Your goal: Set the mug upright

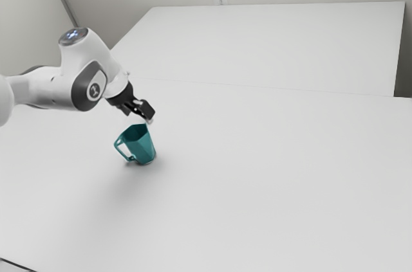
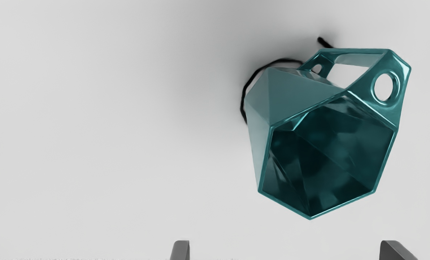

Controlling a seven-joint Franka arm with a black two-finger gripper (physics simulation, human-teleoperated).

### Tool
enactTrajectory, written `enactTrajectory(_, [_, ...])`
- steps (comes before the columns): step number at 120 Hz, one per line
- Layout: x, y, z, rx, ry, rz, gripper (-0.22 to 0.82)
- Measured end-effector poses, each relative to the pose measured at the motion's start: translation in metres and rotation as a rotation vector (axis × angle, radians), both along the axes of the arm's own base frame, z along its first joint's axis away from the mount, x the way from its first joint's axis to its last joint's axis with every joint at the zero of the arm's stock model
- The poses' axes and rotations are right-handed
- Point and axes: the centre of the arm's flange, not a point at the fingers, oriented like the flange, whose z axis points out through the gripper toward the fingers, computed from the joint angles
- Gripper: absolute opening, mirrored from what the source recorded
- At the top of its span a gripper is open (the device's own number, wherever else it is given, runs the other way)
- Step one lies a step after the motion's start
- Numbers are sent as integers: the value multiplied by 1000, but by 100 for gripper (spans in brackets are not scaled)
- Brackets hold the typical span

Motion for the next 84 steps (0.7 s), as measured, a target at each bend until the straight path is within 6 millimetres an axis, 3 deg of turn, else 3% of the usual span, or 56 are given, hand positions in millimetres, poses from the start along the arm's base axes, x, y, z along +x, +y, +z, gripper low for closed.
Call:
enactTrajectory(32, [17, -15, 66, 4, 22, -29, 60])
enactTrajectory(84, [33, -36, 119, 18, 111, -70, 60])
